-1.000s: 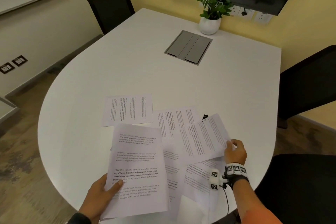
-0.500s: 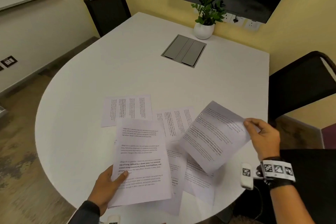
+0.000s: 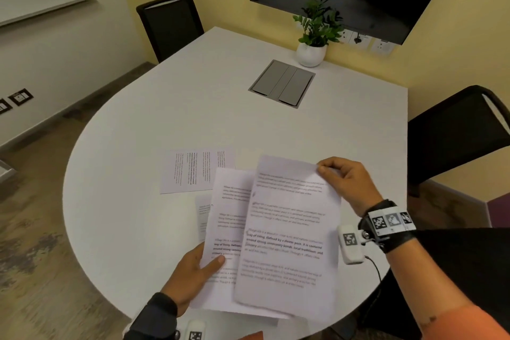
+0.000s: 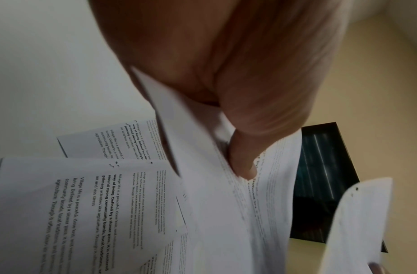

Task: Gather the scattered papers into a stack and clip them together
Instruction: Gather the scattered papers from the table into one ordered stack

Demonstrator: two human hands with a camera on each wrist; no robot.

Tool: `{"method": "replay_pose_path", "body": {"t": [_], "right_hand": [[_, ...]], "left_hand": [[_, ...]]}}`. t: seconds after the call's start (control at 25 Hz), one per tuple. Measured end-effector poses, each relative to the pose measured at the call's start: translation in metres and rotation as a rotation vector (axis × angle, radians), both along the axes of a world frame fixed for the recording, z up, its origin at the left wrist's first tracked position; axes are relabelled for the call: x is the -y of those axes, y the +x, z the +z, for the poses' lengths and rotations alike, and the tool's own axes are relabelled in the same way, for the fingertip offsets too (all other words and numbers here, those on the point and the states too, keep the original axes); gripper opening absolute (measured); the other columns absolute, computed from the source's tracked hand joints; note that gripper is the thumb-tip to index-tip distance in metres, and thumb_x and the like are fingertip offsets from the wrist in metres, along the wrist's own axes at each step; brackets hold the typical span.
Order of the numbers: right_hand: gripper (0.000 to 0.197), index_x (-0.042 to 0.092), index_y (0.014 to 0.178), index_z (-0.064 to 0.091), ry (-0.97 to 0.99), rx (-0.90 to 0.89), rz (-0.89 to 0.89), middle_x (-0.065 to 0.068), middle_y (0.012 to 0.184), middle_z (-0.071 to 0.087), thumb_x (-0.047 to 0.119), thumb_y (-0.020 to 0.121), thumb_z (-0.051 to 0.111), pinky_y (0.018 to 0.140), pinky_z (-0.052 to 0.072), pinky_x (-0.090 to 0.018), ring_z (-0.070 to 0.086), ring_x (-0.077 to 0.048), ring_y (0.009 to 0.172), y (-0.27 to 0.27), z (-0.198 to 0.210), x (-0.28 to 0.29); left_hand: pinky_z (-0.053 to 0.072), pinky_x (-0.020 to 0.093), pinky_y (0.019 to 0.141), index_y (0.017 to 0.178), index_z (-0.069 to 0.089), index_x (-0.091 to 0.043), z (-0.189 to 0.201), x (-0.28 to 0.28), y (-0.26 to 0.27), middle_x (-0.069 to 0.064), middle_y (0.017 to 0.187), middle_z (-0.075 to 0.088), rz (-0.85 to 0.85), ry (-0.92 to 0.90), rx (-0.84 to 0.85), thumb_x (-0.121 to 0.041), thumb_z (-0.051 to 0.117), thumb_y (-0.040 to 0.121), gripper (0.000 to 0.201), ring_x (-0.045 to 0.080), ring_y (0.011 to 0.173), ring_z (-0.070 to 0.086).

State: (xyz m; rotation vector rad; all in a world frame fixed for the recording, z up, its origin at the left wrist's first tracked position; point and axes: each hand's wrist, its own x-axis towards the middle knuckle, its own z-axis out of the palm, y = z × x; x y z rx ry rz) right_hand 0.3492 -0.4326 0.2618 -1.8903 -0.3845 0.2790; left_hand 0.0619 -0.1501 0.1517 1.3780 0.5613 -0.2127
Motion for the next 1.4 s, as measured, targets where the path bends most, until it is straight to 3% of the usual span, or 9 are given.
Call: {"method": "replay_pose_path", "body": {"t": [0.24, 0.36, 0.56, 0.76, 0.88, 1.0, 1.16, 1.32, 1.4], "right_hand": [[0.006, 0.015, 0.092, 0.080, -0.035, -0.078, 0.079, -0.008, 0.098, 0.081, 0.021, 0.094, 0.077, 0.083, 0.061, -0.040, 0.073, -0.015, 0.082, -0.013, -0.017, -0.050], [0.008, 0.016, 0.094, 0.080, -0.046, -0.088, 0.046, -0.006, 0.100, 0.081, 0.022, 0.095, 0.076, 0.084, 0.060, -0.039, 0.073, -0.015, 0.086, -0.019, -0.032, -0.065], [0.009, 0.013, 0.096, 0.081, -0.055, -0.042, -0.058, 0.002, 0.098, 0.080, 0.019, 0.096, 0.074, 0.088, 0.056, -0.031, 0.071, -0.011, 0.092, -0.020, -0.050, -0.073], [0.006, 0.027, 0.100, 0.078, -0.072, -0.052, -0.185, 0.011, 0.102, 0.078, 0.027, 0.095, 0.075, 0.093, 0.060, -0.040, 0.072, -0.019, 0.102, -0.024, -0.066, -0.077], [0.037, 0.027, 0.131, 0.065, -0.047, 0.004, -0.222, 0.005, 0.120, 0.066, 0.028, 0.095, 0.074, 0.096, 0.053, -0.033, 0.063, -0.018, 0.113, -0.028, -0.065, -0.079], [0.064, 0.027, 0.151, 0.042, 0.096, -0.227, -0.291, 0.007, 0.139, 0.053, 0.039, 0.096, 0.072, 0.098, 0.044, -0.029, 0.056, -0.014, 0.123, -0.042, -0.058, -0.073], [0.091, 0.033, 0.149, 0.046, 0.266, -0.651, -0.207, 0.006, 0.144, 0.063, 0.069, 0.074, 0.080, 0.117, 0.044, -0.050, 0.062, -0.019, 0.132, -0.072, -0.086, -0.044], [0.052, 0.026, 0.143, 0.057, 0.299, -0.652, -0.068, 0.004, 0.137, 0.071, 0.044, 0.096, 0.071, 0.111, 0.051, -0.049, 0.068, -0.019, 0.127, -0.107, -0.088, -0.037], [0.043, 0.023, 0.140, 0.060, 0.314, -0.628, -0.083, 0.002, 0.134, 0.073, 0.031, 0.098, 0.071, 0.109, 0.053, -0.049, 0.069, -0.022, 0.125, -0.112, -0.087, -0.037]], "left_hand": [[0.057, 0.051, 0.105, 0.137, 0.064, -0.034, 0.011, 0.005, 0.005, -0.007, 0.133, 0.074, -0.067, 0.022, 0.039, -0.036, 0.076, 0.090, 0.048, 0.023, 0.124, 0.070], [0.055, 0.052, 0.107, 0.138, 0.063, -0.039, 0.010, 0.005, 0.006, -0.008, 0.138, 0.071, -0.091, 0.007, 0.049, -0.036, 0.078, 0.092, 0.049, 0.022, 0.129, 0.067], [0.056, 0.051, 0.106, 0.139, 0.062, -0.033, 0.011, 0.008, 0.007, -0.004, 0.135, 0.074, -0.091, -0.037, 0.031, -0.025, 0.072, 0.097, 0.044, 0.022, 0.125, 0.070], [0.057, 0.051, 0.105, 0.140, 0.059, -0.030, 0.012, 0.009, 0.010, -0.003, 0.134, 0.074, -0.115, -0.051, 0.017, -0.016, 0.068, 0.100, 0.044, 0.023, 0.124, 0.071], [0.059, 0.049, 0.102, 0.141, 0.058, -0.032, 0.012, 0.009, 0.014, -0.005, 0.133, 0.074, -0.107, -0.052, 0.015, -0.015, 0.068, 0.100, 0.046, 0.022, 0.123, 0.071], [0.060, 0.049, 0.101, 0.140, 0.059, -0.032, 0.013, 0.009, 0.017, -0.002, 0.133, 0.075, -0.093, -0.062, 0.032, -0.017, 0.067, 0.099, 0.044, 0.026, 0.122, 0.071], [0.058, 0.052, 0.102, 0.141, 0.057, -0.032, 0.012, 0.008, 0.018, 0.001, 0.134, 0.074, -0.071, -0.079, 0.052, -0.022, 0.067, 0.097, 0.047, 0.027, 0.122, 0.072], [0.056, 0.052, 0.106, 0.142, 0.057, -0.033, 0.013, 0.011, 0.022, 0.000, 0.135, 0.074, -0.067, -0.148, 0.011, -0.029, 0.065, 0.096, 0.047, 0.026, 0.125, 0.070], [0.051, 0.052, 0.112, 0.142, 0.057, -0.039, 0.011, 0.012, 0.025, -0.004, 0.137, 0.072, -0.034, -0.175, -0.048, -0.042, 0.056, 0.100, 0.042, 0.023, 0.129, 0.067]]}}
